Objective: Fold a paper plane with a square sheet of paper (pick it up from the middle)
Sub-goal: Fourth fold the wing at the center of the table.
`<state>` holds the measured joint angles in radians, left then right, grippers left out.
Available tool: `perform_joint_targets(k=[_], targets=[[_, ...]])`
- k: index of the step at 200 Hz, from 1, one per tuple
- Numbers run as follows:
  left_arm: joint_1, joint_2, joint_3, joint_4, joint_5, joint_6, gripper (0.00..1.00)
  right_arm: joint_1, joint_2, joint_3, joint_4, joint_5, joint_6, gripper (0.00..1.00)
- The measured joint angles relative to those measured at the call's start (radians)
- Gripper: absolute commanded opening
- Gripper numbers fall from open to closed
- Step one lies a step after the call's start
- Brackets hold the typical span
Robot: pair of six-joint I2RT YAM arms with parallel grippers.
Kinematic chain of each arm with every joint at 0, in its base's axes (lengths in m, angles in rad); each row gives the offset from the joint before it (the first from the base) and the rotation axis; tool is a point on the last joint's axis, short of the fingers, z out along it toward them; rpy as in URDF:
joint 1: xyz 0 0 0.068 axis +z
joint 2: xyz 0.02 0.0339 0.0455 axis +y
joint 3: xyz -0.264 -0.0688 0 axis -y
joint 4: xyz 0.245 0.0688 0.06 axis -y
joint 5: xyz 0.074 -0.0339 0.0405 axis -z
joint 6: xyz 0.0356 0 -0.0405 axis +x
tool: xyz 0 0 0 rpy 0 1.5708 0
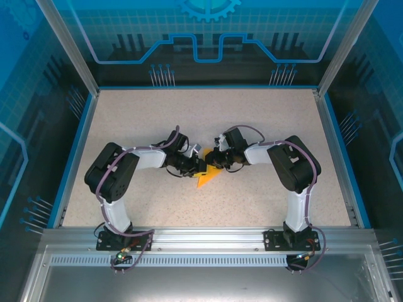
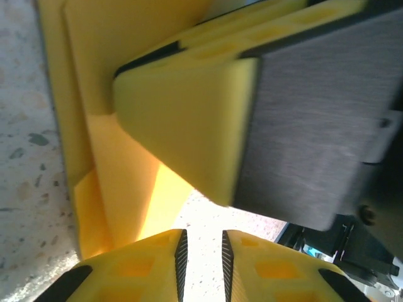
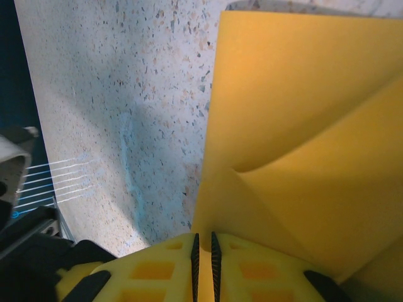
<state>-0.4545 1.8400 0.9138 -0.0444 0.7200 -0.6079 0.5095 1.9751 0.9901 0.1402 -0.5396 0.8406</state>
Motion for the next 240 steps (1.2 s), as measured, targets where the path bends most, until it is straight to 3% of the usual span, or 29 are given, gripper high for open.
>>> perform_joint_targets(k=[99,181,240], targets=[[-0.001,0.04,-0.009,-0.045,-0.024,0.087,0.22,0.0,0.0,0.0,0.0,0.0,-0.003,0.16],[-0.007,-0.097,-0.077,-0.192,-0.108,0.109,0.24,0.0,0.0,0.0,0.0,0.0,-0.003,0.16],[-0.071,-0.14,-0.008,-0.201,-0.106,0.076,0.24,0.0,0.0,0.0,0.0,0.0,-0.003,0.16]])
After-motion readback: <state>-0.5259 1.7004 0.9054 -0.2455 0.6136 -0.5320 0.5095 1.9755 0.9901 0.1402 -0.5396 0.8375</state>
